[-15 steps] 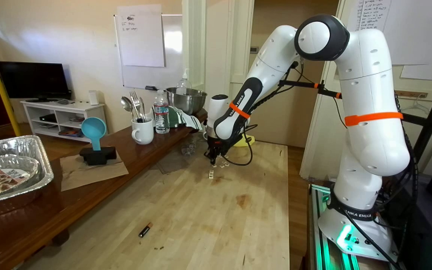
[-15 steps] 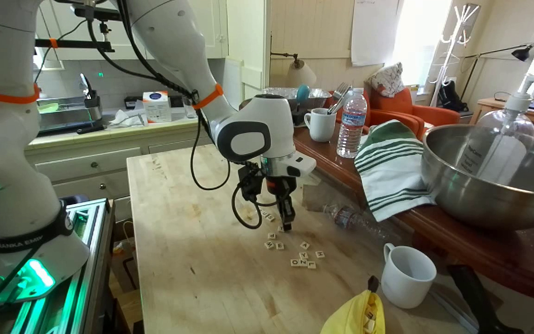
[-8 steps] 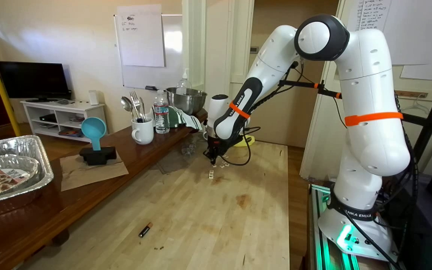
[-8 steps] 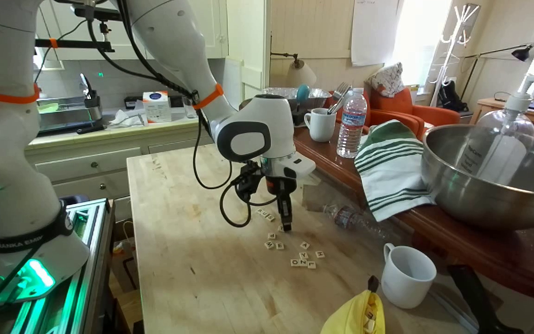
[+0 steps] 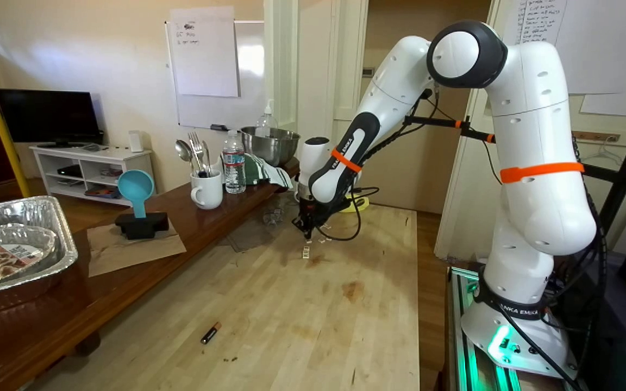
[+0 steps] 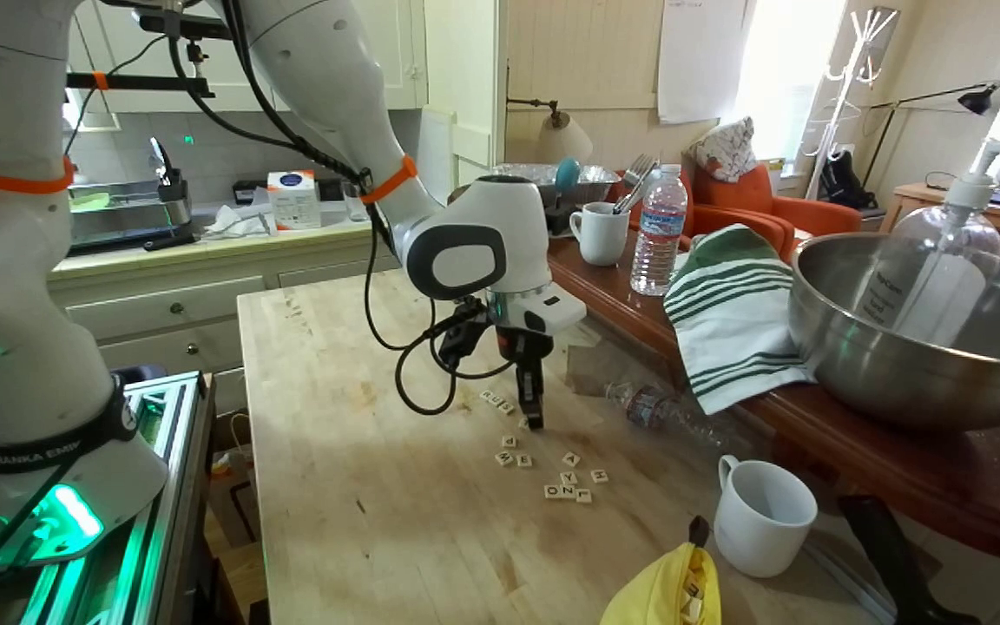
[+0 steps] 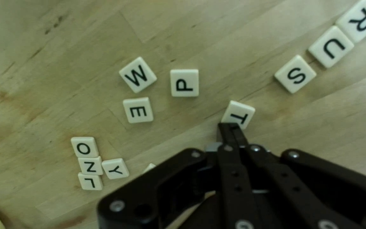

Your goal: Move the letter pieces on the table

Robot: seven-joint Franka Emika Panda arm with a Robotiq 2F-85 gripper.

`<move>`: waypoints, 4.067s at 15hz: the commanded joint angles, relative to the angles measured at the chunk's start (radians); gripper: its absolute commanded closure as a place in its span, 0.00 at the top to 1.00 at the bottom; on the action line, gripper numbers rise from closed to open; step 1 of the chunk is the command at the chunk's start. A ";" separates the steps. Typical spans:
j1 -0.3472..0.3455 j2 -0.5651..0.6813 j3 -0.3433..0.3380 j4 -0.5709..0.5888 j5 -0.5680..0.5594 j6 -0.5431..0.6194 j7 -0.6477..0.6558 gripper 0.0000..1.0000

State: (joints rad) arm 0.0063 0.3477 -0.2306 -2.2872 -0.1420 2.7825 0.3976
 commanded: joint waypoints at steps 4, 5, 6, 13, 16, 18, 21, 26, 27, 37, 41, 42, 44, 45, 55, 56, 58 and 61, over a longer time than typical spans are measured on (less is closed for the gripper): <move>0.044 0.000 -0.022 -0.002 0.016 -0.048 0.093 0.00; 0.046 0.000 -0.022 -0.002 0.019 -0.054 0.104 0.00; 0.048 0.000 -0.022 -0.001 0.019 -0.061 0.115 0.00; 0.054 -0.002 -0.017 0.005 0.035 -0.088 0.186 0.00; 0.055 -0.003 -0.015 0.006 0.039 -0.095 0.220 0.00; 0.054 -0.004 -0.012 0.006 0.047 -0.099 0.241 0.00; 0.052 -0.005 -0.006 0.005 0.061 -0.112 0.265 0.00; 0.050 -0.008 0.004 0.006 0.083 -0.131 0.295 0.00; 0.050 -0.008 0.005 0.006 0.085 -0.136 0.302 0.00; 0.045 -0.010 0.012 0.007 0.108 -0.140 0.338 0.00; 0.046 -0.027 0.003 0.001 0.093 -0.135 0.346 0.00; 0.046 -0.029 0.003 0.000 0.092 -0.134 0.347 0.00; 0.047 -0.035 0.001 -0.003 0.090 -0.131 0.350 0.00; 0.047 -0.037 0.000 -0.004 0.089 -0.130 0.352 0.00; 0.032 -0.093 0.025 -0.018 0.078 -0.133 0.269 0.00; 0.025 -0.104 0.037 -0.024 0.079 -0.129 0.220 0.00; 0.017 -0.121 0.055 -0.033 0.083 -0.124 0.132 0.00; 0.004 -0.149 0.085 -0.046 0.087 -0.133 -0.035 0.00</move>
State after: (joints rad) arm 0.0344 0.2510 -0.1779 -2.2930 -0.0557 2.6662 0.5047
